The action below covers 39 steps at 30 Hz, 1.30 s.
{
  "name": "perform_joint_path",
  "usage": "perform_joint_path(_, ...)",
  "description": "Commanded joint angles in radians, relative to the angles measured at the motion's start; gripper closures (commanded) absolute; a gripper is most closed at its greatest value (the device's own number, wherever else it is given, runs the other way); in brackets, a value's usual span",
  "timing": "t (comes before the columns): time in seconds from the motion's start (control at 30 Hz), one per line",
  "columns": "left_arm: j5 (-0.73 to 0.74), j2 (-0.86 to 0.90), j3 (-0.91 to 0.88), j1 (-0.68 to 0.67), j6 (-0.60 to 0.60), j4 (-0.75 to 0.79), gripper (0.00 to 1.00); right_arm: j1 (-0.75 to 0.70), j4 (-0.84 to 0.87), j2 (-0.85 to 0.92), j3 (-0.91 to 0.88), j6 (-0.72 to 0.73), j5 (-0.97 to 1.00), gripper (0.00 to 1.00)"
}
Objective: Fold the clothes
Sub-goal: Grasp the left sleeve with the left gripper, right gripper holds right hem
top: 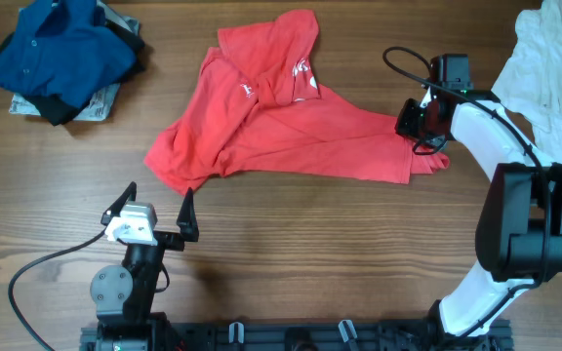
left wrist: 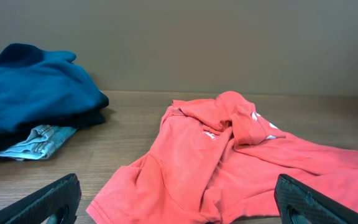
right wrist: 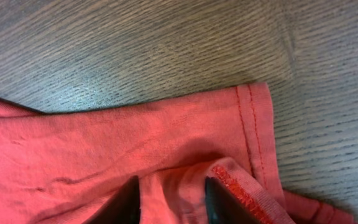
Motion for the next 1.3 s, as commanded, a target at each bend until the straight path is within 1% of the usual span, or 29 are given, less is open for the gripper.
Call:
perform_joint_path(0.0, -0.006, -0.006, -0.004, 0.006, 0.013, -0.004, 0.00, 0.003, -0.001, 0.013, -0.004, 0.003, -0.010, 0.63)
perform_joint_path(0.07, -0.003, -0.006, -0.004, 0.006, 0.012, -0.004, 0.00, 0.003, 0.010, 0.013, -0.019, 0.007, -0.010, 0.65)
perform_joint_path(0.1, -0.001, -0.006, -0.004, 0.006, 0.012, -0.004, 0.00, 0.003, 0.023, 0.014, -0.034, 0.010, -0.011, 0.70)
perform_joint_path(0.13, 0.000, -0.006, -0.004, 0.006, 0.012, -0.004, 0.00, 0.003, 0.036, 0.014, -0.046, 0.023, -0.011, 0.82)
perform_joint_path(0.2, 0.070, -0.006, -0.004, 0.006, -0.004, 0.001, 0.00, 0.003, 0.051, 0.014, -0.063, 0.044, -0.011, 0.96)
perform_joint_path(0.23, 0.124, -0.006, -0.004, 0.006, -0.072, 0.005, 0.00, 0.003, 0.051, 0.014, -0.063, 0.061, -0.011, 0.96)
perform_joint_path(0.27, 0.187, -0.006, -0.004, 0.006, -0.186, 0.010, 0.00, 0.003, 0.055, 0.014, -0.063, 0.064, -0.013, 0.96)
perform_joint_path(0.33, 0.228, -0.006, -0.004, 0.006, -0.340, 0.014, 0.00, 0.003, 0.062, 0.014, -0.063, 0.063, -0.015, 0.96)
perform_joint_path(0.43, 0.238, -0.002, -0.004, 0.006, -0.354, 0.023, 0.00, 0.003, 0.063, 0.014, -0.063, 0.056, -0.014, 0.95)
perform_joint_path(0.47, 0.259, -0.002, 0.003, 0.006, -0.356, 0.054, 0.00, 0.003, 0.065, 0.014, -0.063, 0.057, -0.014, 0.95)
perform_joint_path(0.53, 0.258, 0.022, 0.076, 0.006, -0.355, 0.034, 0.00, 0.003, 0.066, 0.014, -0.063, 0.056, -0.014, 0.95)
perform_joint_path(0.6, 0.251, 0.154, 0.214, 0.006, -0.298, -0.072, 0.00, 0.003, 0.066, 0.014, -0.063, 0.057, -0.015, 0.94)
perform_joint_path(0.67, 0.168, 0.396, 0.399, 0.006, -0.261, -0.256, 0.00, 0.003, 0.066, 0.014, -0.063, 0.058, -0.015, 0.94)
perform_joint_path(0.7, 0.158, 0.536, 0.502, 0.006, -0.224, -0.352, 0.00, 0.003, 0.065, 0.014, -0.063, 0.058, -0.015, 0.94)
perform_joint_path(0.73, 0.142, 0.657, 0.591, 0.006, -0.215, -0.434, 0.00, 0.003, 0.065, 0.014, -0.063, 0.058, -0.015, 0.94)
perform_joint_path(0.77, 0.129, 0.795, 0.679, 0.006, -0.215, -0.508, 0.00, 0.003, 0.063, 0.014, -0.063, 0.059, -0.016, 0.94)
perform_joint_path(0.8, 0.129, 0.900, 0.736, 0.006, -0.216, -0.539, 0.00, 0.003, 0.063, 0.014, -0.063, 0.059, -0.022, 0.94)
perform_joint_path(0.83, 0.152, 1.017, 0.776, 0.006, -0.259, -0.539, 0.00, 0.003, 0.063, 0.014, -0.063, 0.059, -0.034, 0.94)
perform_joint_path(0.87, 0.175, 1.097, 0.780, 0.006, -0.286, -0.537, 0.00, 0.003, 0.063, 0.014, -0.063, 0.059, -0.038, 0.94)
perform_joint_path(0.93, 0.181, 1.266, 0.780, 0.007, -0.309, -0.512, 0.00, 0.003, 0.063, 0.014, -0.063, 0.059, -0.038, 0.94)
perform_joint_path(0.97, 0.169, 1.359, 0.780, 0.010, -0.384, -0.487, 0.00, 0.003, 0.063, 0.014, -0.063, 0.059, -0.038, 0.94)
perform_joint_path(1.0, 0.134, 1.400, 0.780, 0.012, -0.452, -0.482, 0.01, 0.003, 0.063, 0.014, -0.063, 0.059, -0.038, 0.94)
perform_joint_path(1.03, 0.058, 1.442, 0.780, 0.013, -0.533, -0.482, 0.01, 0.003, 0.063, 0.014, -0.063, 0.059, -0.038, 0.94)
perform_joint_path(1.07, -0.008, 1.474, 0.780, 0.012, -0.587, -0.480, 0.01, 0.003, 0.063, 0.014, -0.063, 0.059, -0.038, 0.94)
perform_joint_path(1.13, -0.042, 1.542, 0.780, 0.011, -0.592, -0.451, 0.02, 0.003, 0.065, 0.014, -0.063, 0.058, -0.038, 0.94)
perform_joint_path(1.23, -0.085, 1.555, 0.782, 0.010, -0.618, -0.439, 0.09, 0.003, 0.066, 0.014, -0.063, 0.059, -0.038, 0.94)
perform_joint_path(1.27, -0.089, 1.555, 0.785, 0.008, -0.619, -0.440, 0.10, 0.003, 0.067, 0.014, -0.063, 0.059, -0.038, 0.93)
